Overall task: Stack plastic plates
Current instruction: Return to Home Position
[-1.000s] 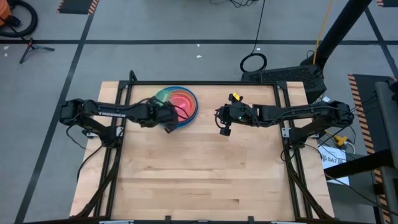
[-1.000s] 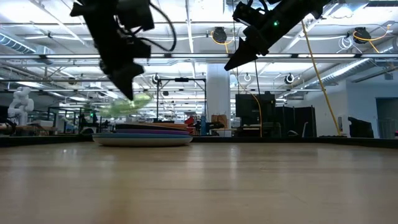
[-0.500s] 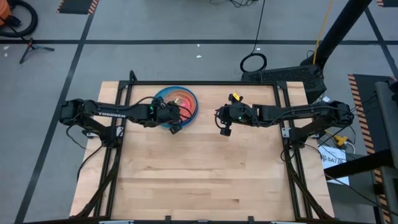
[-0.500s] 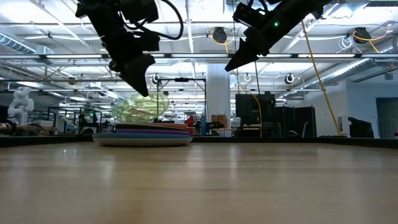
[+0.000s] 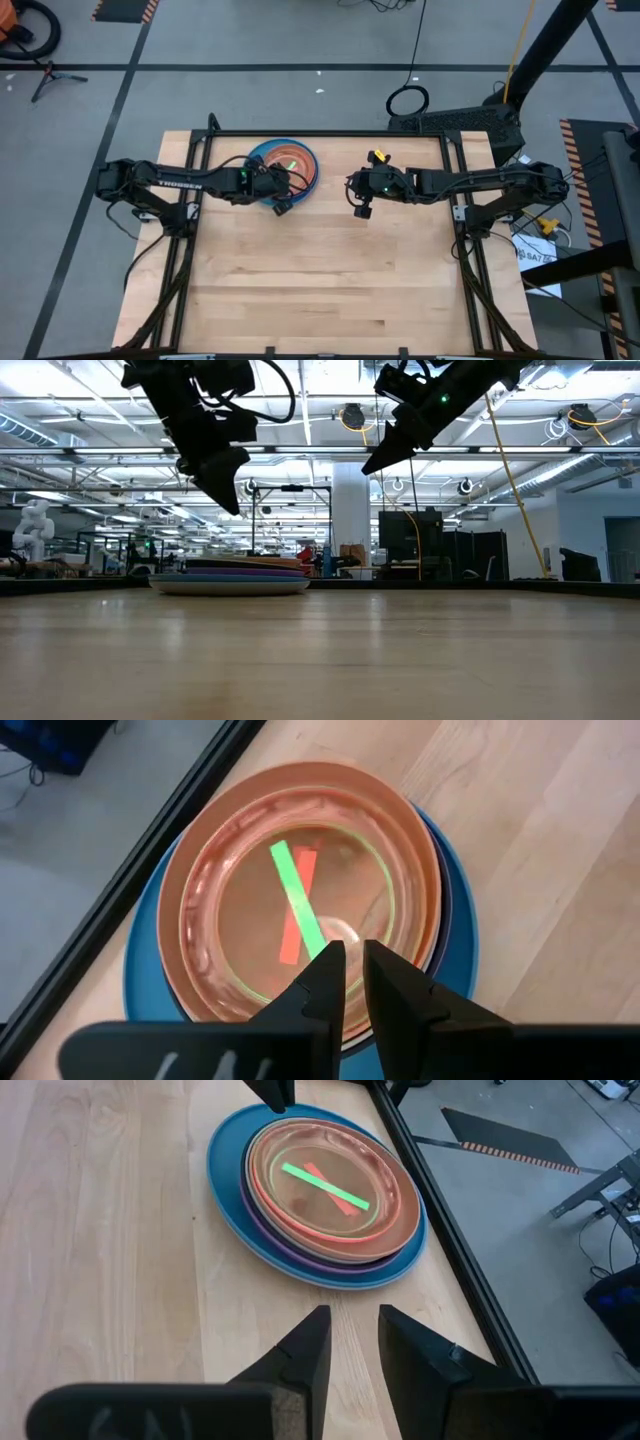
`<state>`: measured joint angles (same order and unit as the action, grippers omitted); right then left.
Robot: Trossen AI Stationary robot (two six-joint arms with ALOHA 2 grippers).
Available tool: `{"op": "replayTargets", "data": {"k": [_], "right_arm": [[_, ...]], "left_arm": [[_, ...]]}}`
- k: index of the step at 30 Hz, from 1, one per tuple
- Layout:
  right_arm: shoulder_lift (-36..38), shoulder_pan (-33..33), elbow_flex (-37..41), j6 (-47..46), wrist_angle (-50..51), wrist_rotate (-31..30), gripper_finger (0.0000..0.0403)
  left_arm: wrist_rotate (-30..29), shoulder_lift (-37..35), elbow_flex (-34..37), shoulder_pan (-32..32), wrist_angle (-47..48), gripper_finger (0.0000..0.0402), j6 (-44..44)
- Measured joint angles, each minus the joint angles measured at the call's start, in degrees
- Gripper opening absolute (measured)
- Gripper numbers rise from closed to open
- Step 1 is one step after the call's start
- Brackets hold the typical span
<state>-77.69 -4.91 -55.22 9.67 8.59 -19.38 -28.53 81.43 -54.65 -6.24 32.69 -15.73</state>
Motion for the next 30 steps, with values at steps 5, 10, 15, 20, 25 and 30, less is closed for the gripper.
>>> {"op": "replayTargets", "data": {"k": [5,10,15,20,25,30], "right_arm": [[0.0,0.0,0.0,0.0,0.0,0.0,0.0079],[0.2,0.2,0.9,4.9,-3.6,7.1,0.0078],[4.5,0.5,5.3,7.6,-7.2,10.6,0.0062],[13.3,0.5,12.2,7.4,-8.1,10.7,0.0046],[24.3,0.4,20.2,7.5,-15.0,15.1,0.0037],[35.6,0.4,26.8,7.2,-18.2,16.7,0.0033]], "left_arm": [[0.0,0.0,0.0,1.3,-0.4,0.0049,1.0],[-2.5,-0.1,1.6,7.3,-11.0,0.0049,8.8],[-2.0,-2.1,3.1,11.8,-12.2,0.0049,15.0],[-2.5,-11.4,9.7,13.2,-12.5,0.0049,15.1],[-2.0,-25.8,18.4,13.5,-19.4,0.0049,16.6],[0.9,-39.1,25.4,13.5,-27.8,0.0049,19.8]]}}
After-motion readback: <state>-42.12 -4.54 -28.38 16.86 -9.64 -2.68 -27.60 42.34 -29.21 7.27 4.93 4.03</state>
